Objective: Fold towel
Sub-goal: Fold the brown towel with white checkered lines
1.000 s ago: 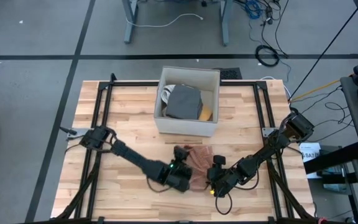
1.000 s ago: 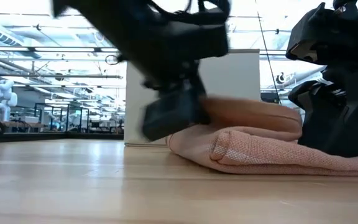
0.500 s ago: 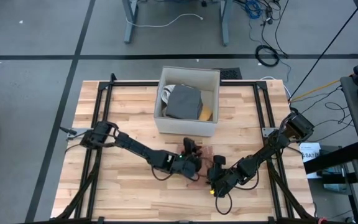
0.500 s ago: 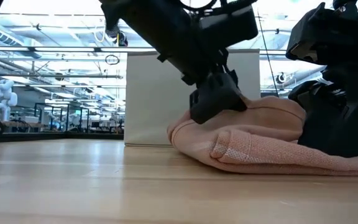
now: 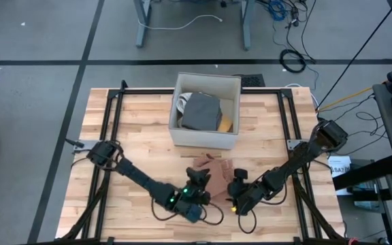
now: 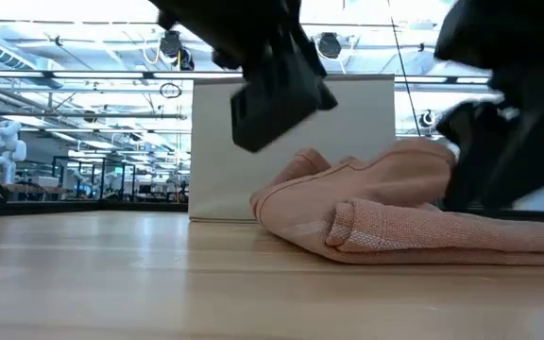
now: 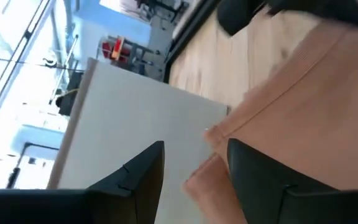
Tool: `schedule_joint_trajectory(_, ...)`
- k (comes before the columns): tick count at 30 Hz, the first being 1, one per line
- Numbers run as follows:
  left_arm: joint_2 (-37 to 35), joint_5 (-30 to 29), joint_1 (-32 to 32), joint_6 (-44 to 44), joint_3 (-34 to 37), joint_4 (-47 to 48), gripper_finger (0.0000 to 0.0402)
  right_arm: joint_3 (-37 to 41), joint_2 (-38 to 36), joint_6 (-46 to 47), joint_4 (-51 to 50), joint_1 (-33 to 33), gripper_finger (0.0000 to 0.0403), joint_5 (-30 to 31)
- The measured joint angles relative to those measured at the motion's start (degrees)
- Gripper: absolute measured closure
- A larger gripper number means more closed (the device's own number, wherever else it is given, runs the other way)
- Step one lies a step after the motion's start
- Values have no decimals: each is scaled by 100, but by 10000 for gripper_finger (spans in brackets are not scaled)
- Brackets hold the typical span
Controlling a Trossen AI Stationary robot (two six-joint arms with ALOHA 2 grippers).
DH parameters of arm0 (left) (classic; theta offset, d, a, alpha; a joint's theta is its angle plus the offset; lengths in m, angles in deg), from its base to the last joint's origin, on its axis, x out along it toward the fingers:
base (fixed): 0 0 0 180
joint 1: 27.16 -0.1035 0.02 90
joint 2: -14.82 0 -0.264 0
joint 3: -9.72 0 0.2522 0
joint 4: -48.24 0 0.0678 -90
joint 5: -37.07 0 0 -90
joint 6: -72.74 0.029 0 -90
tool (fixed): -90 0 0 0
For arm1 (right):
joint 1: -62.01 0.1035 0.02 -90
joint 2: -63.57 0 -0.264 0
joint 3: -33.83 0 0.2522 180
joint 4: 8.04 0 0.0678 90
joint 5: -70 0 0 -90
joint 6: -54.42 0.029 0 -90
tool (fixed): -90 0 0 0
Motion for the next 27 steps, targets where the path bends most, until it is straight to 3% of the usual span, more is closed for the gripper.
schedule_joint_trajectory(3,-52,48,237,-614,0,26,218,0,-271,-64,38,0,202,-19)
schedule_joint_trajectory(11,-68,1785,397,-2932,62,708,218,-7,-1207,-452,51,-22,202,292)
schedule_joint_trajectory(15,-68,1831,298,-3523,304,786,218,-11,-1435,-673,24,-190,202,928)
schedule_joint_trajectory(21,-68,2145,129,-4201,589,759,218,-15,-1349,-889,-43,-736,202,898)
schedule_joint_trajectory(27,-68,2152,182,-4270,612,731,218,-15,-1124,-1047,-148,-1350,202,662)
